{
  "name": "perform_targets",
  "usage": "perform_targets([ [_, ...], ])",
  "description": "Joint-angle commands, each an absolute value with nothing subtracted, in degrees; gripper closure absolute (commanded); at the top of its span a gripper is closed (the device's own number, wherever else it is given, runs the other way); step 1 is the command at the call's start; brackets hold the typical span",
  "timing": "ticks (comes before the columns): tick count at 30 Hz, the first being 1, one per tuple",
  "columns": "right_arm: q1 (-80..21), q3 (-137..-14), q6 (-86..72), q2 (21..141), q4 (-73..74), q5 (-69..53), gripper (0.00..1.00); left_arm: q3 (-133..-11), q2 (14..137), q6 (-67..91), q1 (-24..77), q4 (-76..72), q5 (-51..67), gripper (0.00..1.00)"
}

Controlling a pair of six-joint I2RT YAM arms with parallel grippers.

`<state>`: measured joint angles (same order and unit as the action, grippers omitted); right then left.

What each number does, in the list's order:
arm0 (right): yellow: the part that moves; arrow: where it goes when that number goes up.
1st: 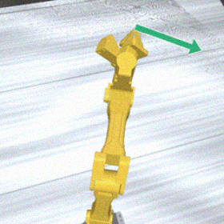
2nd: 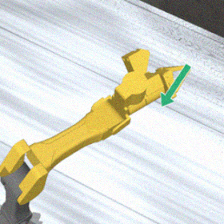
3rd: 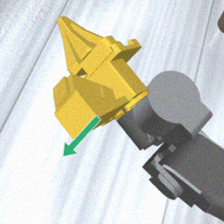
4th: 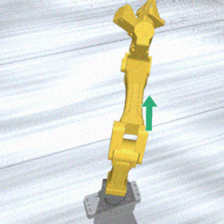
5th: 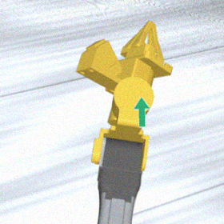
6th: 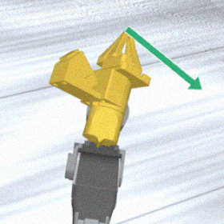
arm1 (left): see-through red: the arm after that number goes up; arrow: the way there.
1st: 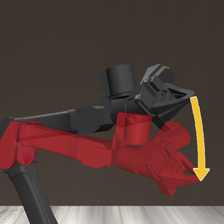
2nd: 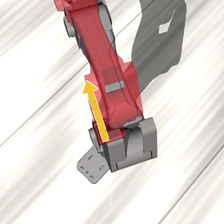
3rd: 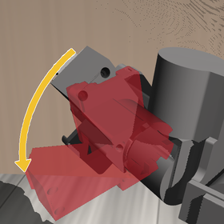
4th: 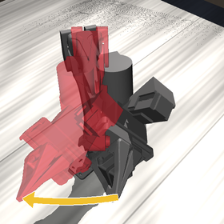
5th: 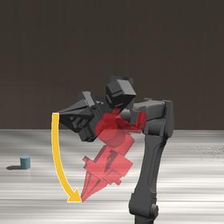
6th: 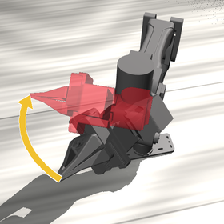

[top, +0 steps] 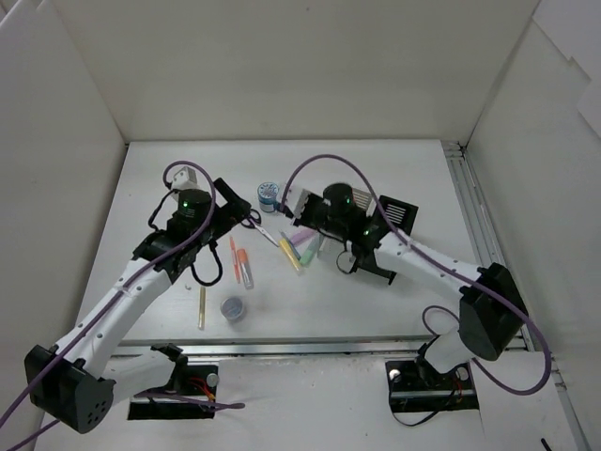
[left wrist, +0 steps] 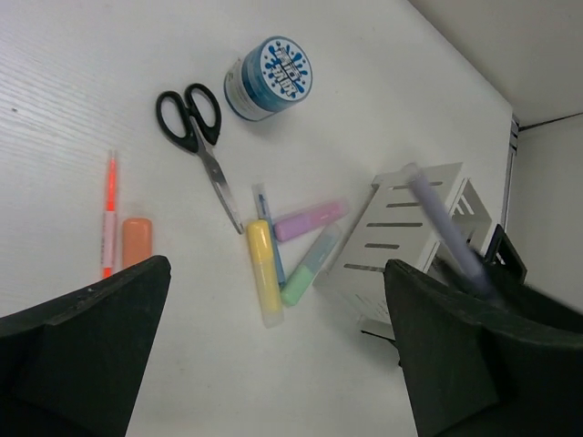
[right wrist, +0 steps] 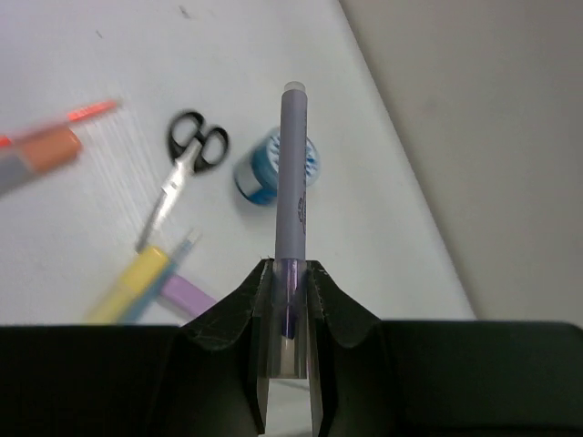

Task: Sort the stationery into containers
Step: Place the pen in the storage box, then pick up the pen from the center of the board.

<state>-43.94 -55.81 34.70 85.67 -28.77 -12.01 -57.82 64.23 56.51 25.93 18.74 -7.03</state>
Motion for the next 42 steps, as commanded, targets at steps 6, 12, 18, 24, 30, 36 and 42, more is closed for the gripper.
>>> perform_targets([
  [6, -32.1, -79.5, 66.2, 81.1, 20.5, -8.2, 1.00, -63.1, 59.0, 41.6, 18.1, 23.4, -8.0, 0.01],
  [12, -27.6, -99.1, 78.3, 91.8, 56.5, -0.5, 1.00, -65.0, 61.2, 36.8, 15.5, 29.9, -13.8, 0.00],
  [18, -26.7, -109.5, 77.7, 102.7, 61.8, 9.8, 1.00, -65.1, 63.9, 34.3, 13.7, 29.4, -13.0, 0.00],
  [24, -27.0, -111.0, 78.9, 109.9, 62.1, 15.0, 1.00, -67.8, 70.1, 33.0, 13.2, 30.5, -12.5, 0.01],
  [30, -27.0, -109.0, 78.1, 111.7, 56.9, 16.2, 0.82, -70.0, 76.9, 31.6, 13.2, 29.3, -10.2, 0.01],
  [36, -27.3, -108.5, 76.0, 110.7, 55.8, 16.8, 0.52, -72.6, 84.1, 31.1, 13.2, 29.7, -6.7, 0.01],
  [42, -28.4, -110.1, 71.1, 105.3, 54.8, 15.5, 0.02, -71.5, 88.3, 32.3, 13.9, 28.7, -4.0, 0.01],
])
